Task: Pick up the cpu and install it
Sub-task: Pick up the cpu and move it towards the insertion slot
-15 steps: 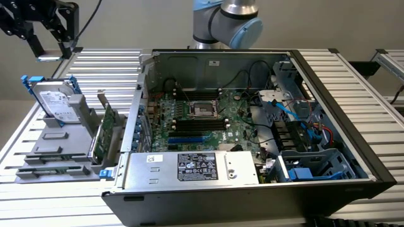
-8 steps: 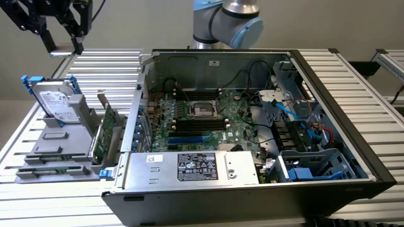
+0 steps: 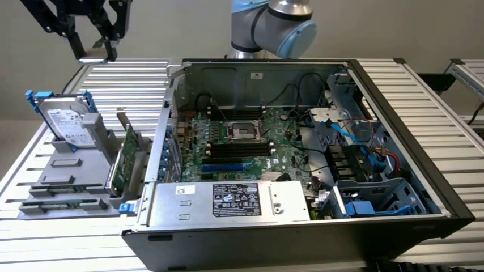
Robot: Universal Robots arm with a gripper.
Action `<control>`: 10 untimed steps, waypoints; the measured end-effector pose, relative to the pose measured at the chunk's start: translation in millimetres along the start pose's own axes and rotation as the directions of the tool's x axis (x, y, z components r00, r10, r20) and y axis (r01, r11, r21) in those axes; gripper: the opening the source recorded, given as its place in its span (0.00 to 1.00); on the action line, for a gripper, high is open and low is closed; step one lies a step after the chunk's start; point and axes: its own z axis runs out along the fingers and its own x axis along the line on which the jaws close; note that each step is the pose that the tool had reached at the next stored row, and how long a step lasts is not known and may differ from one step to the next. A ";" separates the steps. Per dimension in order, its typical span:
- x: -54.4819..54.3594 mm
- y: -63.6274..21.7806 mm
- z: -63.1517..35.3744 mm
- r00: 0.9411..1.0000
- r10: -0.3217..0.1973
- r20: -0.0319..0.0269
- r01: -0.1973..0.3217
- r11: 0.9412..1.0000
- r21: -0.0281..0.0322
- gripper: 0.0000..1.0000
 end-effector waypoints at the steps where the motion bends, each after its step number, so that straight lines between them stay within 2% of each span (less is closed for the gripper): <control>1: -3.9 0.7 -0.4 1.000 0.000 0.000 0.000 1.000 0.000 0.55; 10: -39.4 6.7 -4.2 1.000 0.000 0.000 0.000 1.000 0.000 0.55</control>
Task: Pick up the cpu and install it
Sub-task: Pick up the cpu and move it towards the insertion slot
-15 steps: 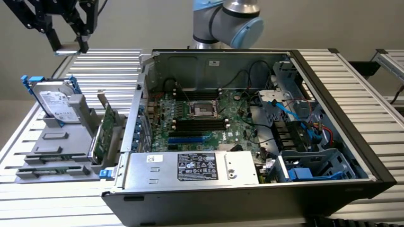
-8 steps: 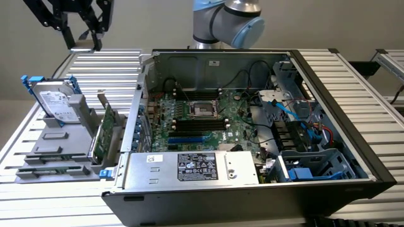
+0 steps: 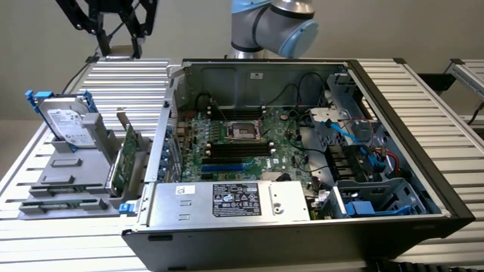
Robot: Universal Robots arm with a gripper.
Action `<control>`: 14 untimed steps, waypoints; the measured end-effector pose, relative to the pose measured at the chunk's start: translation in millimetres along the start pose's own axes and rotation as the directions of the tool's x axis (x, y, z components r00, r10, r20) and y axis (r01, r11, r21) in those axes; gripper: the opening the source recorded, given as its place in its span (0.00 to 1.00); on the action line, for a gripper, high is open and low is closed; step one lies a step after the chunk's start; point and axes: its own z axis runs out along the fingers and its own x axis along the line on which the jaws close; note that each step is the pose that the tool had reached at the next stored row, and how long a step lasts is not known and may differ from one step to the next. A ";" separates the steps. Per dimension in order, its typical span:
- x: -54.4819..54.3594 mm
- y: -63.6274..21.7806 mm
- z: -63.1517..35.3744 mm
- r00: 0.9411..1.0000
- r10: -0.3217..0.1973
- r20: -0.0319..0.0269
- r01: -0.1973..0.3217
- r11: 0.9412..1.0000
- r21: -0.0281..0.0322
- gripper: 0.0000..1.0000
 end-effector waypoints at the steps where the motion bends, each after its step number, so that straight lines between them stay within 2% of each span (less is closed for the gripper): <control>1: -4.0 0.6 -0.4 1.000 0.000 0.000 0.000 1.000 0.000 0.55; 14: -60.7 6.7 -5.4 1.000 0.000 0.000 0.000 1.000 0.000 0.55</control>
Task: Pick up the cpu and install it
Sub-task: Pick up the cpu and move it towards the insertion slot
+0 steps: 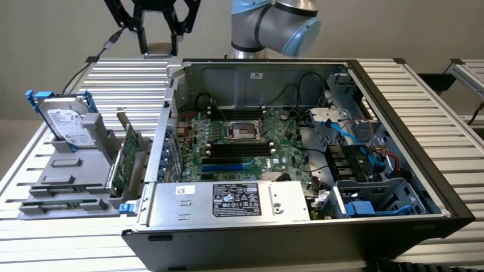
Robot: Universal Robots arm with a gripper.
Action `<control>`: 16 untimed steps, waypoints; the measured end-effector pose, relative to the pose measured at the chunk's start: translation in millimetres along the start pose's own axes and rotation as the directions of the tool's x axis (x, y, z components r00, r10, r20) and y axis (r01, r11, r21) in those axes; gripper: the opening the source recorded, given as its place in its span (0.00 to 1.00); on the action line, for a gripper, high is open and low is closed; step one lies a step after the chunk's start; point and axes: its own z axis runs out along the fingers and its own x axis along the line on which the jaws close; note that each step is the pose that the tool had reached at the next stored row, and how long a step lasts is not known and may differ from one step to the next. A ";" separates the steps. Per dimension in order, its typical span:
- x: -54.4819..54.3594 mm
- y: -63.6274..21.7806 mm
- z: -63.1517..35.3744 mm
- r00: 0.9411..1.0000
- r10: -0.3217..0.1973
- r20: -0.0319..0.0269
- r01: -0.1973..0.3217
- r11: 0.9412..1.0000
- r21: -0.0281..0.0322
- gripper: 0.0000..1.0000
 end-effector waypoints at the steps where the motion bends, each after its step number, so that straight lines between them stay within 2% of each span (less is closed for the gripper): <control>1: -4.5 0.4 -0.4 1.000 0.000 0.000 0.000 1.000 0.000 0.55; 16: -72.4 6.0 -5.8 1.000 0.000 -0.001 0.000 1.000 0.000 0.55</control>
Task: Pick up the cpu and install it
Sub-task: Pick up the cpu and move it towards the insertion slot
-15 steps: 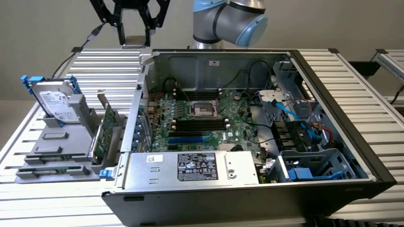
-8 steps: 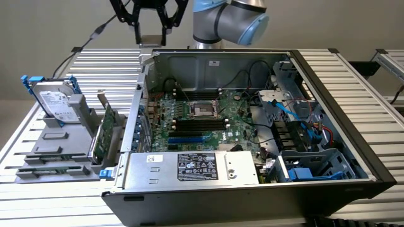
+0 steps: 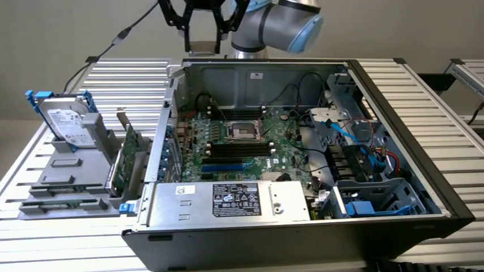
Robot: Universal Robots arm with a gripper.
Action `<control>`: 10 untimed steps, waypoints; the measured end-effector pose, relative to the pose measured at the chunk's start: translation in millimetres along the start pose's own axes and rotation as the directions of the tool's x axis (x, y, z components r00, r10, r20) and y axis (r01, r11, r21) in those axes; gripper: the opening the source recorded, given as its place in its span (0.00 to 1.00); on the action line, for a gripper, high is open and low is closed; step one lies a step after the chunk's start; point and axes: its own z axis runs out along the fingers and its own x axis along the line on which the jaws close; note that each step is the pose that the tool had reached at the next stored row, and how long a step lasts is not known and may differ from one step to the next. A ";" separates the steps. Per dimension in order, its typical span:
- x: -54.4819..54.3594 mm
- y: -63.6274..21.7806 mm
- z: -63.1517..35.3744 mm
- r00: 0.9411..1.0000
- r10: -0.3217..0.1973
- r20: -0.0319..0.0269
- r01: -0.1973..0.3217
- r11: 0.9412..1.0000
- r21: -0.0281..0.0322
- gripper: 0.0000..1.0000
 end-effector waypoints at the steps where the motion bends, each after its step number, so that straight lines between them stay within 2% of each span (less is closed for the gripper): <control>1: -4.5 0.3 -0.4 1.000 0.000 0.000 0.000 1.000 0.000 0.55; 10: -45.0 5.8 -3.0 1.000 0.000 -0.002 0.000 1.000 0.000 0.55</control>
